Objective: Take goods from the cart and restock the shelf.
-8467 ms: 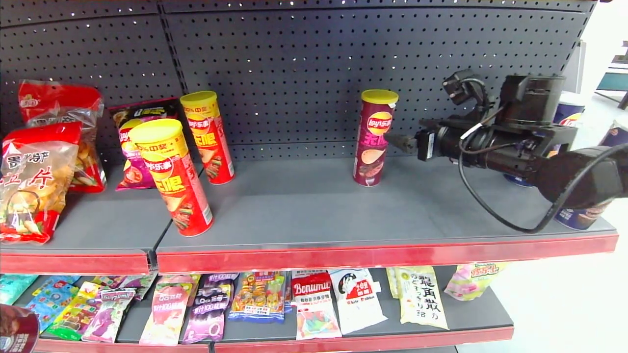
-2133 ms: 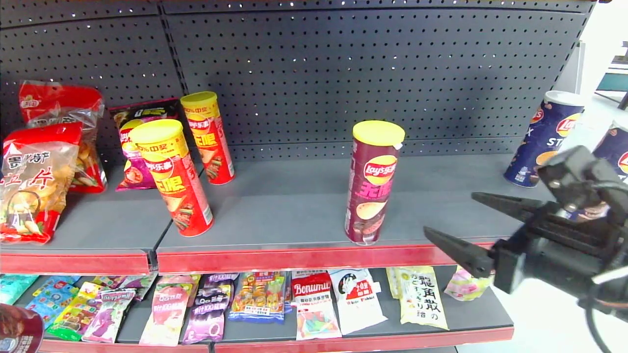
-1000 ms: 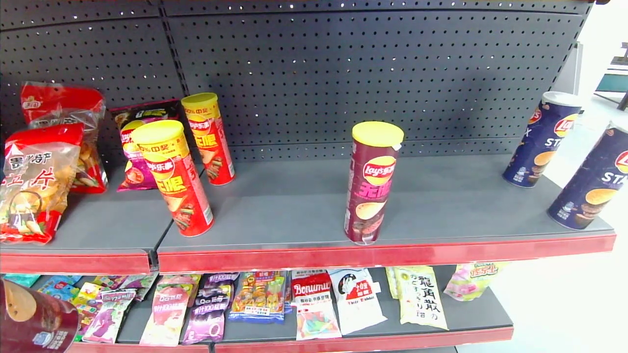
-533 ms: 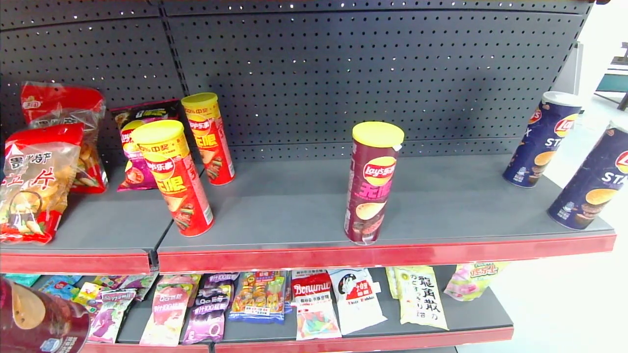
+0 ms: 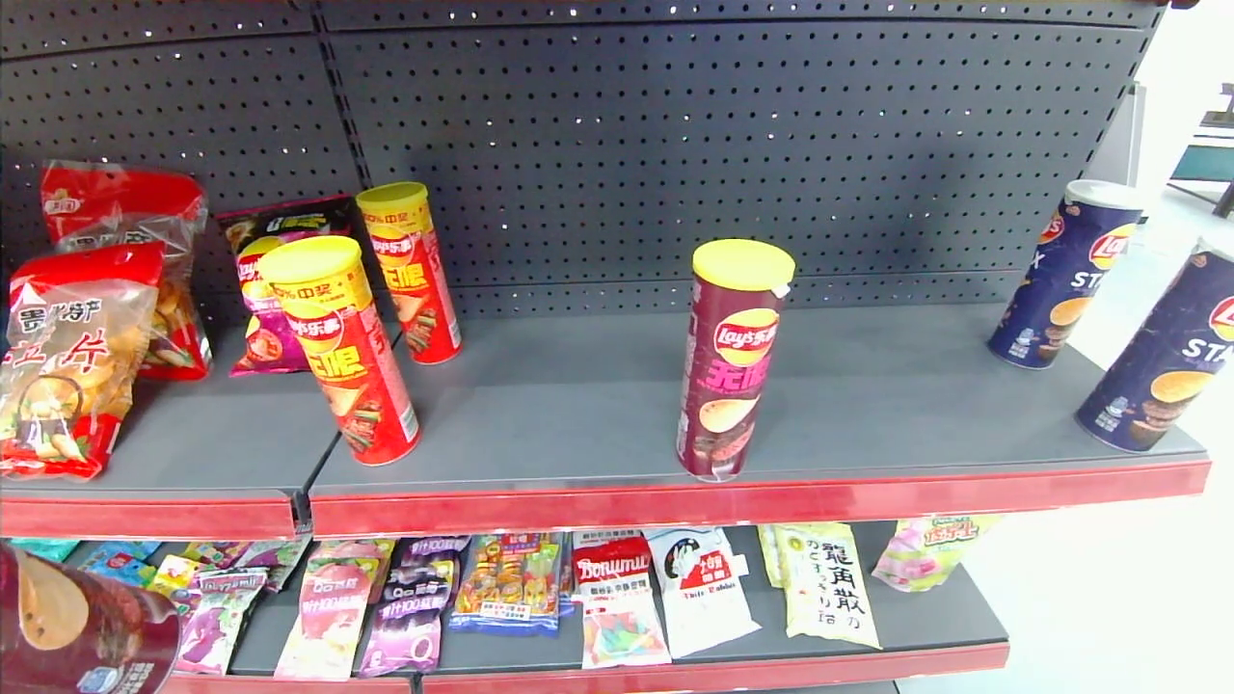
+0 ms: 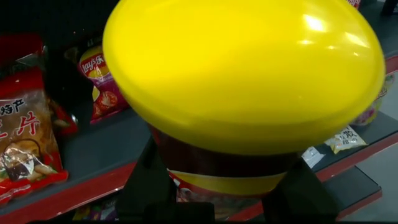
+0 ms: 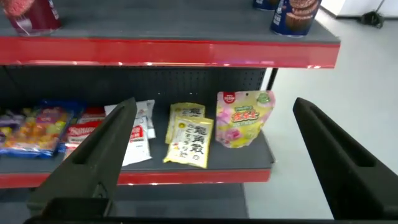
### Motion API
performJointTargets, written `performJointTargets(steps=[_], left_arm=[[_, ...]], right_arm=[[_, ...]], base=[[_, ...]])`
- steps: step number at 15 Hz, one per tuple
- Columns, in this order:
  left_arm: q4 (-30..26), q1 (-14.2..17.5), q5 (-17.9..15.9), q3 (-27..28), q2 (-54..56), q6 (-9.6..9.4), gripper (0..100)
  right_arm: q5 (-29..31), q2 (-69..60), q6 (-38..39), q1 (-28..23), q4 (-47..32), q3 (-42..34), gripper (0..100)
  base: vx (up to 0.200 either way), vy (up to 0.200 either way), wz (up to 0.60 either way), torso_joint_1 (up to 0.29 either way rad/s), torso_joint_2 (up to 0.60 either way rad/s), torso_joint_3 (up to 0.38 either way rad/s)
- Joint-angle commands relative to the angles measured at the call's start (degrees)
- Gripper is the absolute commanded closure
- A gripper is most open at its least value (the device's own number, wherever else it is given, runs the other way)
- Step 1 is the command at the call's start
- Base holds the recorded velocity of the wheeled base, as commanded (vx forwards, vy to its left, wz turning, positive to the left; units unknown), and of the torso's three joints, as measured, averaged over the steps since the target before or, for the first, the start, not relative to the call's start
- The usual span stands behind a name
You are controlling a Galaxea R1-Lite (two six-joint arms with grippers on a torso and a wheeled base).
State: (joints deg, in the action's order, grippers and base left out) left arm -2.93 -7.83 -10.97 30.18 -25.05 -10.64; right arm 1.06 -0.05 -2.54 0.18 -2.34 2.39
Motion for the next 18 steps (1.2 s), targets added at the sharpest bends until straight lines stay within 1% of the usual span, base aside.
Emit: performJointTargets(steps=[1,7,15,18], left_arm=[[0.03,0.0,-0.01,-0.13,-0.09,0.01,100],[0.03,0.0,-0.01,-0.13,-0.17,0.18,100],[0.03,0.0,-0.01,0.05,-0.44,0.18,100],[0.11,0.0,-0.28,0.05,-0.61,0.71,100]], right_arm=[[-0.01,0.05,-0.28,-0.01,-0.03,-0.02,0],[-0.01,0.05,-0.89,-0.01,-0.03,-0.02,0],[-0.01,0.05,-1.07,-0.01,-0.03,-0.02,0],[-0.01,0.05,-1.07,0.08,-0.03,-0.02,0]], base=[[0.0,0.0,0.0,0.0,0.0,0.0],[0.0,0.0,0.0,0.0,0.0,0.0],[0.0,0.0,-0.6,0.006,0.0,0.001],[0.0,0.0,0.0,0.0,0.0,0.0]])
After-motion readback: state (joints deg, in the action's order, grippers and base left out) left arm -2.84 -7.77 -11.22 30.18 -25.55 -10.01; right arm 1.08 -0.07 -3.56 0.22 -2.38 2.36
